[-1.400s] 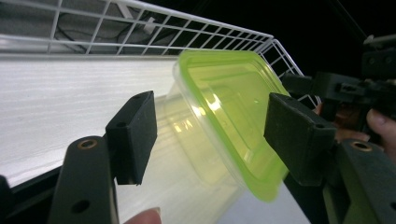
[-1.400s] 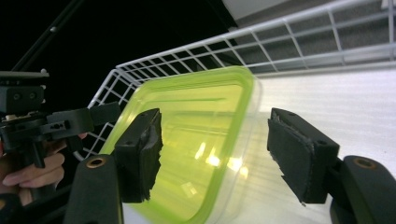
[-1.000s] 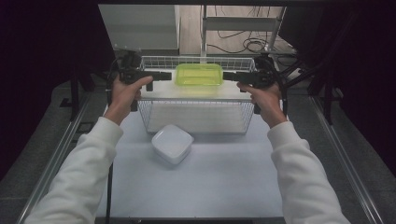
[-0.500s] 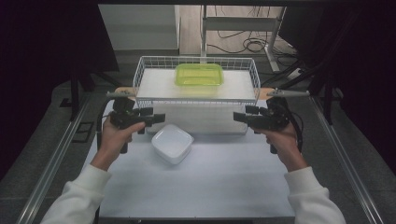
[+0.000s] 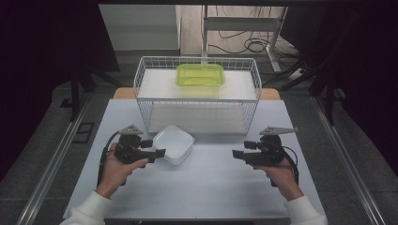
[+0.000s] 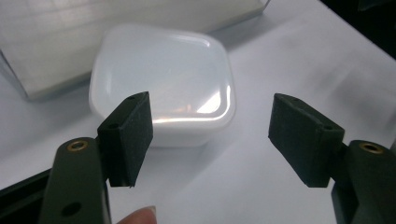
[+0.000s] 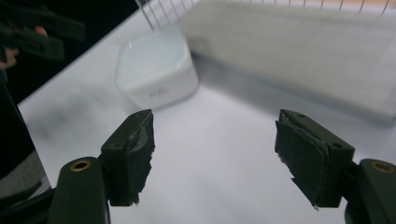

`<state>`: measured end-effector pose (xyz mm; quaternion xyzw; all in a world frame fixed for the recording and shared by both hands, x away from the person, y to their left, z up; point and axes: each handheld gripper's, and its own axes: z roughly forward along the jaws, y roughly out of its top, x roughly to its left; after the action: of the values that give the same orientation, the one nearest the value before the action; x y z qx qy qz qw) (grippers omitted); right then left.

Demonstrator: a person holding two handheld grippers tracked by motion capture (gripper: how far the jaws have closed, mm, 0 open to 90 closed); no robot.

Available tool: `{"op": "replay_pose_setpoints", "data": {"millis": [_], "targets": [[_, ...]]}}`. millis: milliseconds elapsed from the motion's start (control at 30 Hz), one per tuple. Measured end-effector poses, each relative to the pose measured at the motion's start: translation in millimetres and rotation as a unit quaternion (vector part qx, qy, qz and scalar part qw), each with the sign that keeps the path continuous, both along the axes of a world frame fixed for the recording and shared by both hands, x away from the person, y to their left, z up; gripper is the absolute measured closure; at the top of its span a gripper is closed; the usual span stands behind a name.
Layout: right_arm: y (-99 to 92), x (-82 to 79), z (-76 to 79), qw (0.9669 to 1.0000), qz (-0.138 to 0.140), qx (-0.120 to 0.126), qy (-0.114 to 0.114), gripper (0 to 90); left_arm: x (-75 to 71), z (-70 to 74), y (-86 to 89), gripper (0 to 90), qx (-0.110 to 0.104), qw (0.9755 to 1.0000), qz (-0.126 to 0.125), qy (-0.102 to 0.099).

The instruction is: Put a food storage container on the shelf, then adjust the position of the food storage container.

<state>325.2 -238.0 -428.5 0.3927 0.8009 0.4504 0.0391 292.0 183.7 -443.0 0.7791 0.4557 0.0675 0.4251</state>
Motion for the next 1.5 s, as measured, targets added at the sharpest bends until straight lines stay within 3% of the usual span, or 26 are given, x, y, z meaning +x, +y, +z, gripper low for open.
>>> {"op": "replay_pose_setpoints", "data": {"millis": [133, 367, 533, 667, 967, 1233, 1500], "targets": [[0.3, -2.5, -14.9, 0.9998, 0.001, -0.015, 0.015, 27.0, -0.2, -8.0, -1.0, 30.0, 0.022, 0.9998, 0.001, 0.004], [0.5, -0.5, -27.7, 0.9992, -0.004, -0.033, 0.023, 26.6, 4.0, -18.1, -0.1, 29.8, 0.023, 0.9996, 0.0, 0.015], [-0.1, 0.3, -30.3, 0.999, -0.009, -0.039, 0.02, 26.6, 2.9, -25.8, 1.7, 29.6, 0.03, 0.9992, -0.005, 0.026], [3.0, 2.3, -31.8, 0.999, -0.009, -0.04, 0.018, 26.6, 2.4, -27.9, 2.1, 29.8, 0.021, 0.9992, -0.005, 0.034], [4.2, 4.0, -34.5, 0.9989, -0.006, -0.042, 0.021, 26.2, -0.4, -25.9, 5.5, 28.9, 0.022, 0.9993, 0.01, 0.027], [2.8, 6.9, -37.2, 0.9982, -0.011, -0.053, 0.026, 26.2, 6.4, -31.0, 9.6, 28.9, 0.024, 0.9991, 0.012, 0.034], [-0.8, 6.0, -41.1, 0.9978, -0.011, -0.059, 0.03, 26.2, 19.9, -30.8, 14.6, 29.7, 0.03, 0.9984, 0.028, 0.039]]}}
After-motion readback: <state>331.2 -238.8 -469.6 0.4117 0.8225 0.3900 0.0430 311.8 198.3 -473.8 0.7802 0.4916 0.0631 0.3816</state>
